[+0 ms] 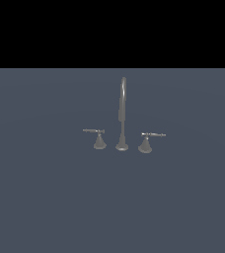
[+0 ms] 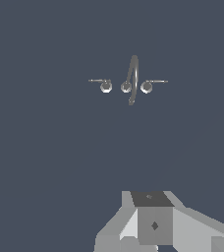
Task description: Turn on the faucet by rotating a designated handle.
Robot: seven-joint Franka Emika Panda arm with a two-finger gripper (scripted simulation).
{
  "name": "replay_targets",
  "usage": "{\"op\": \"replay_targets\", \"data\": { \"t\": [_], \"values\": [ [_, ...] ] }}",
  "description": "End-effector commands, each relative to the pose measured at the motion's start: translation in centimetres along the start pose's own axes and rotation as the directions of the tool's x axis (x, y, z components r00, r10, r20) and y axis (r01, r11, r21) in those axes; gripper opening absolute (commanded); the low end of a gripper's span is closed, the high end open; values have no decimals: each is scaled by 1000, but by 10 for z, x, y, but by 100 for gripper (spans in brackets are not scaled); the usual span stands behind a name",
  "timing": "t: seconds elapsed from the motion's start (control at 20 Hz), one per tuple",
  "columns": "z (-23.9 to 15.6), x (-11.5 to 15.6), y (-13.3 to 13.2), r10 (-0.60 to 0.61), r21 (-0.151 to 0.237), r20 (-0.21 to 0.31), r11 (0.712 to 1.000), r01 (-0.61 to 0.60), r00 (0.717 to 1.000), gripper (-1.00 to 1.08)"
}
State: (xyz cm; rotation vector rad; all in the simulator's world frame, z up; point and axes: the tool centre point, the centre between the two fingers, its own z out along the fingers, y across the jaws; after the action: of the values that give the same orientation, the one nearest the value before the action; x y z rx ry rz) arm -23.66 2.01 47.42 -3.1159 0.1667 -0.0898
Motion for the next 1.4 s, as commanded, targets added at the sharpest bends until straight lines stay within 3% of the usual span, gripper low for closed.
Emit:
{"op": "replay_targets", "data": {
  "t": [0.0, 0.3, 0.65, 1.0, 1.35],
  "values": [
    [12, 3, -8, 45, -2, 1, 999, -45, 999, -100],
    [46, 15, -29, 174, -6, 3, 985, -174, 985, -100],
    [87, 33, -53, 322, -12, 4, 947, -322, 947, -100],
    [128, 55, -74, 462, -16, 6, 887, -461, 887, -100],
    [168, 78, -90, 586, -21, 7, 810, -586, 810, -100]
  ]
}}
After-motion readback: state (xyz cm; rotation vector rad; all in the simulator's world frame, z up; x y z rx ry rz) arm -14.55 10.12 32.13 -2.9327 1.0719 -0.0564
